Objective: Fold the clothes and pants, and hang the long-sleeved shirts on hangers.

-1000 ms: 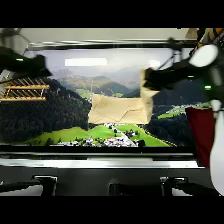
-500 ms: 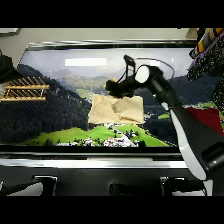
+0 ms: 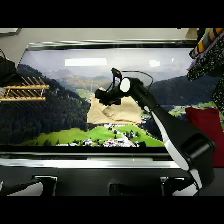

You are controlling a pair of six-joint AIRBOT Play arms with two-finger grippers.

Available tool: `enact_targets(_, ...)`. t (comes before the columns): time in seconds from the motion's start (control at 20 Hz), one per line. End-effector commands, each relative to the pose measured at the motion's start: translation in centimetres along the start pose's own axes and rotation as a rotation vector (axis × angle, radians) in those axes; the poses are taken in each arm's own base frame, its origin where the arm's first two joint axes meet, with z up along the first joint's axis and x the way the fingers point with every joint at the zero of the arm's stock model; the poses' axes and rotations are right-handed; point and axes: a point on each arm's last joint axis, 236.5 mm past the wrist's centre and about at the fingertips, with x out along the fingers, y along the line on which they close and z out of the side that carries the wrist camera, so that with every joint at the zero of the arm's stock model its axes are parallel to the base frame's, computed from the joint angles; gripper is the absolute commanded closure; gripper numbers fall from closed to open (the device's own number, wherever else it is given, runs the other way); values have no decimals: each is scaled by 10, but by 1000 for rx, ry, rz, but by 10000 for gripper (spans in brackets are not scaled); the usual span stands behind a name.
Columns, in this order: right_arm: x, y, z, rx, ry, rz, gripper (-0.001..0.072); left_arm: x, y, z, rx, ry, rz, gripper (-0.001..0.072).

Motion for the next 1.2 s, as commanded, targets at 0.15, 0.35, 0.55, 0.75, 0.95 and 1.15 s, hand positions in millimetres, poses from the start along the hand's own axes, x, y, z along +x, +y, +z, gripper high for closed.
enact_targets(0.15,20,27,3,75,-4,148,278,0,1,0,-2,-1,1,690)
enact_targets(0.35,-13,58,0,6,14,257,235,0,0,0,-2,-1,0,690)
enact_targets(0.55,-96,3,33,-37,-16,174,228,0,1,-3,-2,12,1,690)
enact_targets(0.75,-169,-113,53,-15,-13,-23,164,-1,1,-10,0,41,5,690)
enact_targets(0.95,-183,-208,59,125,-48,-39,165,-1,1,-10,28,39,5,690)
enact_targets(1.15,-141,-250,30,189,42,26,166,-1,1,-10,59,40,4,690)
